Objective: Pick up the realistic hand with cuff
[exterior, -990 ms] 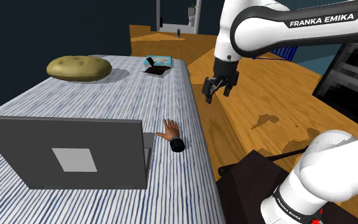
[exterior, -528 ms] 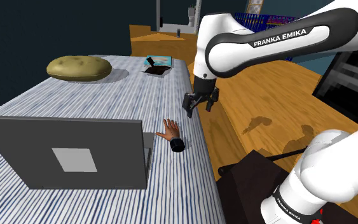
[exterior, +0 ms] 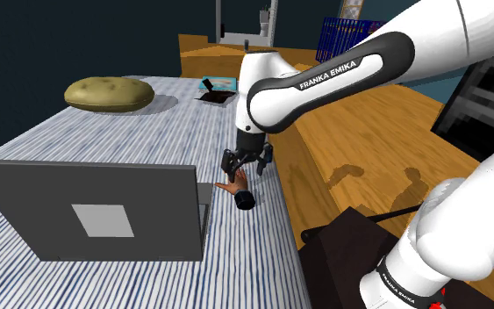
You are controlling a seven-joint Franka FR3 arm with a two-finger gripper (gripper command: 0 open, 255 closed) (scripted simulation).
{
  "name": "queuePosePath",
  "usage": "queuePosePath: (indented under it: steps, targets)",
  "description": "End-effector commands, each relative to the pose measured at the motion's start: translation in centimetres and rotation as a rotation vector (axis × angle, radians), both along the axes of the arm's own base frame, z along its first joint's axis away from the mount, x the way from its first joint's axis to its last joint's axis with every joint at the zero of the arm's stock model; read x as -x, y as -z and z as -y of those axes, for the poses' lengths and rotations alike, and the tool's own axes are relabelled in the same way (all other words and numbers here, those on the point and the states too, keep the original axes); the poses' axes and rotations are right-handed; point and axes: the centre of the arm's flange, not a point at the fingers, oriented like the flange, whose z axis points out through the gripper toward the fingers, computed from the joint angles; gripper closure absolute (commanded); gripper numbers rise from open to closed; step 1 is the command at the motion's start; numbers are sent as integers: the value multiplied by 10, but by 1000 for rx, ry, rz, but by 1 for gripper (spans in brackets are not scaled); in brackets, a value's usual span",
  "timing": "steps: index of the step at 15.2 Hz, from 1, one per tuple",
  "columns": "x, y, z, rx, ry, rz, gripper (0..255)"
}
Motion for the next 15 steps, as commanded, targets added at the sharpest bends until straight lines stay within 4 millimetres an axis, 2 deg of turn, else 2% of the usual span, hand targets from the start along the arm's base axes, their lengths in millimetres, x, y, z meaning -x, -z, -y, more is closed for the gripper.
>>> queuePosePath:
  steps: [1, 8, 10, 11, 15]
  targets:
    - [-5, 10, -9, -11, 7, -5, 0]
    - [-5, 50, -9, -11, 7, -5, 0]
    - [-5, 50, -9, -11, 7, -5, 0]
    - [-5, 50, -9, -11, 7, -5, 255]
    - [-5, 50, -9, -11, 7, -5, 255]
